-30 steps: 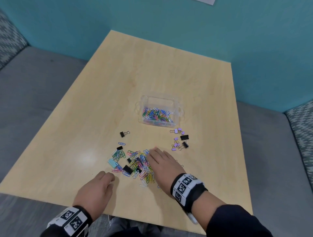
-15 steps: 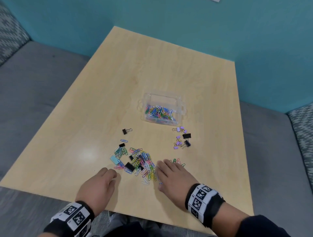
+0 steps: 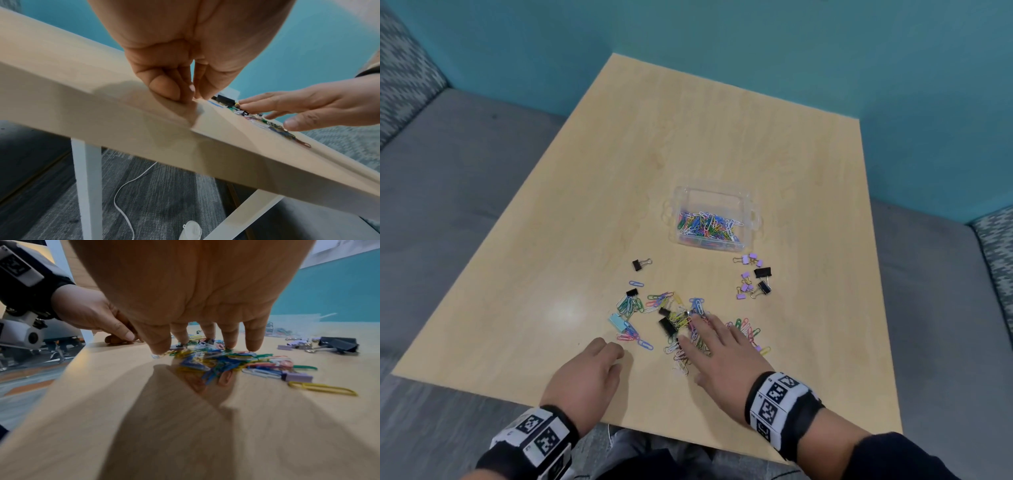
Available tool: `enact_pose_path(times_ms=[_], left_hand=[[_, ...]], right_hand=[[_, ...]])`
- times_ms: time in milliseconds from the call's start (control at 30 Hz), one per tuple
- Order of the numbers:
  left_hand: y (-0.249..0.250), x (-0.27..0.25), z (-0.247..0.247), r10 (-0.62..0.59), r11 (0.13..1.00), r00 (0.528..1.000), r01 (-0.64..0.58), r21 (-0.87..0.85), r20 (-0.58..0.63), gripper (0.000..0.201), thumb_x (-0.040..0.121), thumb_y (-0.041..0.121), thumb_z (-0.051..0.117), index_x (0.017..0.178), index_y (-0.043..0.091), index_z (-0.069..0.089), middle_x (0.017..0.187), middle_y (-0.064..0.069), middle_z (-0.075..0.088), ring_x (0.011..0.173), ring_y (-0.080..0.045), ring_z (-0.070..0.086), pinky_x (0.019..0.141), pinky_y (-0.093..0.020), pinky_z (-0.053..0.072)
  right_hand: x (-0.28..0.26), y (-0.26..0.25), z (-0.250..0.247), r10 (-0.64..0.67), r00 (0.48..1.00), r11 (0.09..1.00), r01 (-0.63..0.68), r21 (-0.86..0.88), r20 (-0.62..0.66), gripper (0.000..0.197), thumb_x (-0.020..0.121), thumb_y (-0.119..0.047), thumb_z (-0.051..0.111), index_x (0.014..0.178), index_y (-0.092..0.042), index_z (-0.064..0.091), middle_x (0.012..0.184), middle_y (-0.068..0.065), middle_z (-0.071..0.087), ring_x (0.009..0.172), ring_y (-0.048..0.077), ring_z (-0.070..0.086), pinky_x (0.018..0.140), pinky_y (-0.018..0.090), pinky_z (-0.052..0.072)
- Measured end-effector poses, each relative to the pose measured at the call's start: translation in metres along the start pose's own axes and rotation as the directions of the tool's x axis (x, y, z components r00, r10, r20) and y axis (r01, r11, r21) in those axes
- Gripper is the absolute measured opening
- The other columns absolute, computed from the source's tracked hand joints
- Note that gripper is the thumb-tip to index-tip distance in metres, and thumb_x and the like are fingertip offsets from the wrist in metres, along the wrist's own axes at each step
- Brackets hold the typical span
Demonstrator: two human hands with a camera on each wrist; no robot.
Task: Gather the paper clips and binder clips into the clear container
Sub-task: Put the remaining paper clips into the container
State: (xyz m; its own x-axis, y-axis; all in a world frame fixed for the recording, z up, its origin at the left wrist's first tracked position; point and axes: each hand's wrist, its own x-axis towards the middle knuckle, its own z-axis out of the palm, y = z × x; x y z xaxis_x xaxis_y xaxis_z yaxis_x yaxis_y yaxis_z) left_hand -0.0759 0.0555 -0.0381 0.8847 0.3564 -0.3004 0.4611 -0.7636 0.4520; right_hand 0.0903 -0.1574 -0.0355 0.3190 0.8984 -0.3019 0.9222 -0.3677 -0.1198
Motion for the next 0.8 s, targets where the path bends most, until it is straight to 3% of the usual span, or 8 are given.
enact_pose_path(times_ms=[100, 233, 300, 400, 533, 667, 800], left_hand=[[0.008, 0.000, -0.002, 0.077, 0.996, 0.997, -0.077, 0.054, -0.012, 0.027, 0.081, 0.033, 0.034, 0.093, 0.024, 0.056, 0.088, 0.003, 0.055, 0.066, -0.021, 0.058, 0.052, -0.030, 0.048], [0.031, 0.016, -0.002, 0.165, 0.981, 0.984, -0.156, 0.117, -0.063, 0.027, 0.083, 0.031, 0.038, 0.093, 0.019, 0.059, 0.091, -0.001, 0.056, 0.078, -0.024, 0.056, 0.058, -0.033, 0.050], [0.044, 0.032, 0.001, 0.194, 0.972, 0.978, -0.181, 0.151, -0.074, 0.022, 0.082, 0.029, 0.049, 0.097, 0.016, 0.059, 0.095, -0.003, 0.056, 0.083, -0.027, 0.055, 0.065, -0.036, 0.051], [0.059, 0.054, 0.003, 0.217, 0.963, 0.975, -0.207, 0.175, -0.043, 0.036, 0.075, 0.026, 0.067, 0.107, 0.015, 0.056, 0.101, -0.005, 0.057, 0.087, -0.030, 0.053, 0.072, -0.040, 0.051], [0.071, 0.068, 0.006, 0.228, 0.951, 0.974, -0.221, 0.217, -0.008, 0.031, 0.073, 0.028, 0.068, 0.098, 0.015, 0.055, 0.095, -0.007, 0.057, 0.078, -0.030, 0.052, 0.066, -0.039, 0.049], [0.076, 0.075, 0.006, 0.208, 0.952, 0.978, -0.196, 0.236, -0.025, 0.030, 0.066, 0.020, 0.075, 0.086, 0.014, 0.053, 0.086, -0.009, 0.057, 0.070, -0.030, 0.053, 0.056, -0.036, 0.048], [0.074, 0.078, 0.004, 0.174, 0.967, 0.985, -0.168, 0.191, -0.014, 0.027, 0.071, 0.015, 0.072, 0.089, 0.012, 0.052, 0.087, -0.011, 0.056, 0.074, -0.033, 0.055, 0.059, -0.039, 0.049]], right_hand=[[-0.012, 0.000, 0.004, 0.042, 0.999, 0.999, -0.042, 0.009, -0.016, 0.069, 0.082, -0.038, 0.059, 0.143, -0.025, 0.029, 0.153, 0.017, 0.027, 0.134, 0.040, 0.035, 0.101, 0.055, 0.039], [-0.021, 0.002, 0.007, 0.104, 0.993, 0.994, -0.105, -0.026, -0.050, 0.062, 0.082, -0.040, 0.058, 0.136, -0.016, 0.041, 0.143, 0.014, 0.043, 0.128, 0.037, 0.044, 0.099, 0.053, 0.043], [-0.023, -0.001, 0.010, 0.090, 0.995, 0.994, -0.092, -0.050, -0.052, 0.063, 0.078, -0.042, 0.064, 0.132, -0.015, 0.046, 0.138, 0.014, 0.048, 0.124, 0.038, 0.048, 0.095, 0.053, 0.045], [-0.023, -0.006, 0.006, 0.051, 0.995, 0.997, -0.056, -0.058, -0.086, 0.058, 0.075, -0.043, 0.067, 0.125, -0.018, 0.052, 0.129, 0.012, 0.056, 0.114, 0.036, 0.055, 0.090, 0.050, 0.049], [-0.021, -0.004, -0.003, 0.070, 0.988, 0.997, -0.074, -0.023, -0.139, 0.047, 0.077, -0.040, 0.064, 0.119, -0.020, 0.056, 0.119, 0.006, 0.060, 0.105, 0.030, 0.058, 0.086, 0.043, 0.051], [-0.018, -0.003, -0.004, 0.116, 0.981, 0.993, -0.114, 0.019, -0.153, 0.044, 0.076, -0.037, 0.067, 0.116, -0.020, 0.057, 0.116, 0.005, 0.061, 0.105, 0.030, 0.058, 0.086, 0.043, 0.052], [-0.011, -0.001, -0.010, 0.136, 0.978, 0.990, -0.131, 0.046, -0.157, 0.040, 0.077, -0.031, 0.064, 0.115, -0.018, 0.056, 0.110, 0.003, 0.062, 0.102, 0.029, 0.058, 0.084, 0.042, 0.051]])
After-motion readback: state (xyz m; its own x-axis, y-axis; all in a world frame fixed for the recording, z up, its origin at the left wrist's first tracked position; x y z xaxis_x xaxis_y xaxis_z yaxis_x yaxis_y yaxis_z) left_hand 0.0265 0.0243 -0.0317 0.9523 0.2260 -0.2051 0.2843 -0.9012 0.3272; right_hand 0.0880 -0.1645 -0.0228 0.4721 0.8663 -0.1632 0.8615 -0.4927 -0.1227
